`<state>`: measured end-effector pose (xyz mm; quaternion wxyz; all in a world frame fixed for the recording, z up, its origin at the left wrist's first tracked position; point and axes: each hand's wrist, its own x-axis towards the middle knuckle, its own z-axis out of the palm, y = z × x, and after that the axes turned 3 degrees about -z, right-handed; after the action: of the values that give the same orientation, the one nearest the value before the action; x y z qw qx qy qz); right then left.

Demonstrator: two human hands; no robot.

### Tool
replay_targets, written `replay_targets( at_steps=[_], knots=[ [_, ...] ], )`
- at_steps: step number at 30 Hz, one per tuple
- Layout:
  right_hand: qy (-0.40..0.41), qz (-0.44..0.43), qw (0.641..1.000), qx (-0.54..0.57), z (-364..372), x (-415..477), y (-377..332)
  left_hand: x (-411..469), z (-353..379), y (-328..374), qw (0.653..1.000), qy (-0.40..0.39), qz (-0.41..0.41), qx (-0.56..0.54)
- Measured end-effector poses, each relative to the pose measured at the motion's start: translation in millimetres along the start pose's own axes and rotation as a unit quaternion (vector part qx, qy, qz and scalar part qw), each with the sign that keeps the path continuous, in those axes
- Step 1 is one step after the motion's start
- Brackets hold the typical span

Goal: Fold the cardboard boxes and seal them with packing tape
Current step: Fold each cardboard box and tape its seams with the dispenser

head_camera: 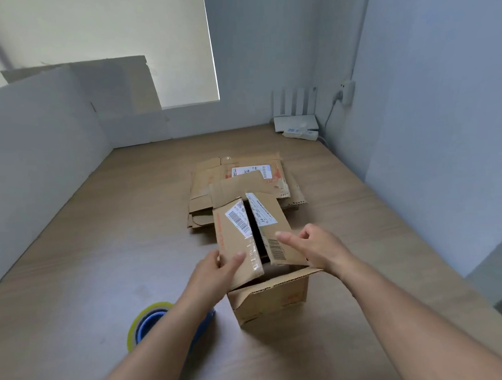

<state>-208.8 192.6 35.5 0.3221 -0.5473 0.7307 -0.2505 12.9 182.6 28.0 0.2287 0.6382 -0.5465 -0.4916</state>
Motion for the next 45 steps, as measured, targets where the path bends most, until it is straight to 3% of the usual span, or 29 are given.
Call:
replay_targets(
  at_steps=[3, 6, 10, 12, 15, 18, 24, 27, 31, 38, 45],
  knots=[
    [-0.029, 0.004, 0.994, -0.107, 4.0, -3.4, -11.5, -0.9, 9.3, 7.2, 0.986, 0.025, 0.01, 0.162],
    [-0.055, 0.014, 0.984, -0.169, 7.2, -9.3, -20.5, -2.5, 17.0, 11.8, 0.965, 0.001, 0.004, 0.263],
    [0.004, 0.049, 0.972, -0.228, 20.6, -19.4, -29.3, -3.4, 20.4, 9.3, 0.928, 0.025, 0.039, 0.369],
    [0.054, 0.048, 0.979, -0.193, 26.4, -23.6, -32.5, -2.7, 16.8, 9.7, 0.92, 0.052, 0.07, 0.382],
    [0.143, 0.058, 0.978, -0.14, 24.8, -30.1, -31.7, -2.2, 4.7, 10.2, 0.936, 0.089, 0.107, 0.325],
    [0.187, 0.054, 0.969, -0.153, 22.3, -35.1, -23.1, -0.1, -7.9, 5.3, 0.953, 0.118, 0.116, 0.252],
    [0.217, 0.015, 0.971, -0.101, 10.8, -46.8, -17.5, -19.8, -18.7, 4.5, 0.998, 0.03, 0.059, 0.024],
    [0.213, -0.028, 0.974, -0.069, -3.4, -51.8, -18.3, -35.2, -24.1, 7.4, 0.999, 0.0, 0.003, -0.035],
    [0.181, -0.098, 0.978, -0.038, -21.6, -61.2, -24.0, -61.7, -31.7, 10.2, 0.998, 0.017, -0.029, -0.055],
    [0.144, -0.238, 0.96, 0.002, -34.4, -89.2, -24.5, -128.7, -12.8, 7.7, 0.976, 0.195, 0.02, -0.093],
    [0.019, -0.335, 0.939, 0.076, -10.3, -119.8, -39.7, -227.5, -6.5, -25.4, 0.918, 0.386, 0.013, -0.083]
  ],
)
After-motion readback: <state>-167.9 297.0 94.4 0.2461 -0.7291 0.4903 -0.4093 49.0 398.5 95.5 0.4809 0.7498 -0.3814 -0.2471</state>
